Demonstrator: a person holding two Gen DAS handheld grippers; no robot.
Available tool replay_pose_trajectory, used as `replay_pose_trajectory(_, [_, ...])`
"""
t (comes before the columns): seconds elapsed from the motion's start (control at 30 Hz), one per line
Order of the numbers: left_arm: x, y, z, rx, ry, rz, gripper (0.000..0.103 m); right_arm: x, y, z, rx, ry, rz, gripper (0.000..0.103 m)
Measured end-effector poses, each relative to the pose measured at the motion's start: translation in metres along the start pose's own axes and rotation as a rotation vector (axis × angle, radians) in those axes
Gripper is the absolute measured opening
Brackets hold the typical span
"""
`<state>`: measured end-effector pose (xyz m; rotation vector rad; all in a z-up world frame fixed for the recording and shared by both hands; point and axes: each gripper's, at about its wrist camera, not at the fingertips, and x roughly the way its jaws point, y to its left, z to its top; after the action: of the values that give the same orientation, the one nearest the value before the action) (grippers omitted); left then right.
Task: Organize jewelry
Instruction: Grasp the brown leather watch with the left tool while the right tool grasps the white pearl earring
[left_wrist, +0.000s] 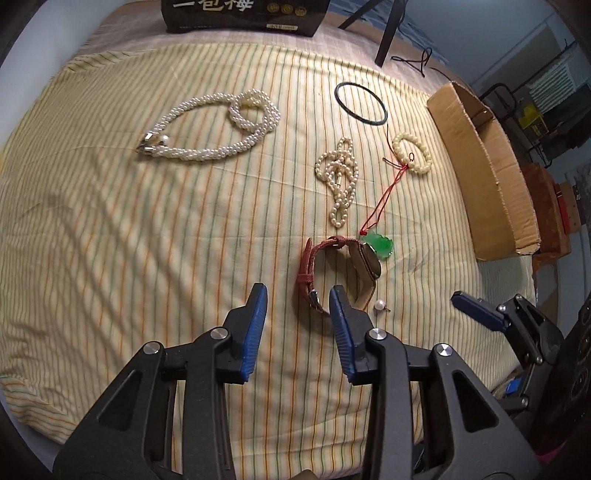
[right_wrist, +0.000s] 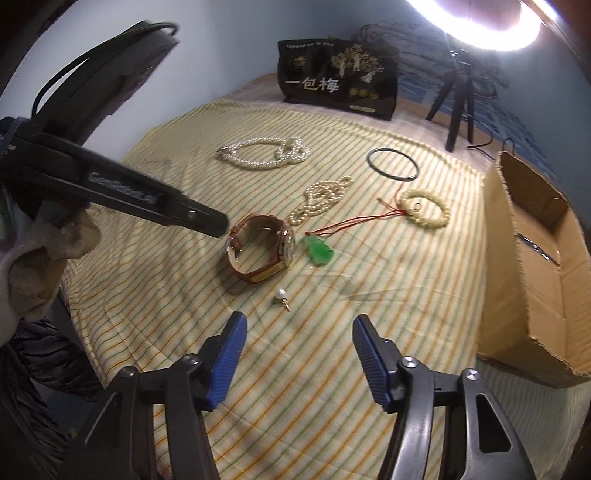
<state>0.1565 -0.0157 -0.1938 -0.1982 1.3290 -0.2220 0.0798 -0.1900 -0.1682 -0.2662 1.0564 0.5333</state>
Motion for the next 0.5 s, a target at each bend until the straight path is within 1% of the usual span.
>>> replay_pose_trajectory(0.07, [0.005,-0.001,0.003,-0.005,0.010,-0.004,0.035,0.005,0.002,0.001,-0.013,0.004,0.003,0.054])
replay_pose_trajectory(0.17, [0.012,0.001,0.006,-0.007,0.021,0.009,0.035,0.011,0.003,0.002,-0.025,0.011,0.019,0.049])
replay_pose_trajectory(0.23, [0.016,0.004,0.008,-0.014,0.033,0.015,0.029,0.014,0.004,0.003,-0.029,0.018,0.028,0.047])
replay_pose_trajectory(0.37, [0.023,0.006,0.012,-0.023,0.041,0.020,0.028,0.019,0.004,0.006,-0.027,0.025,0.057,0.041])
replay_pose_trajectory(0.43, [0.027,0.004,0.014,-0.018,0.043,0.024,0.025,0.022,0.005,0.007,-0.032,0.026,0.060,0.039])
replay_pose_trajectory(0.5, [0.030,0.002,0.015,-0.011,0.046,0.028,0.024,0.025,0.007,0.008,-0.039,0.031,0.062,0.037])
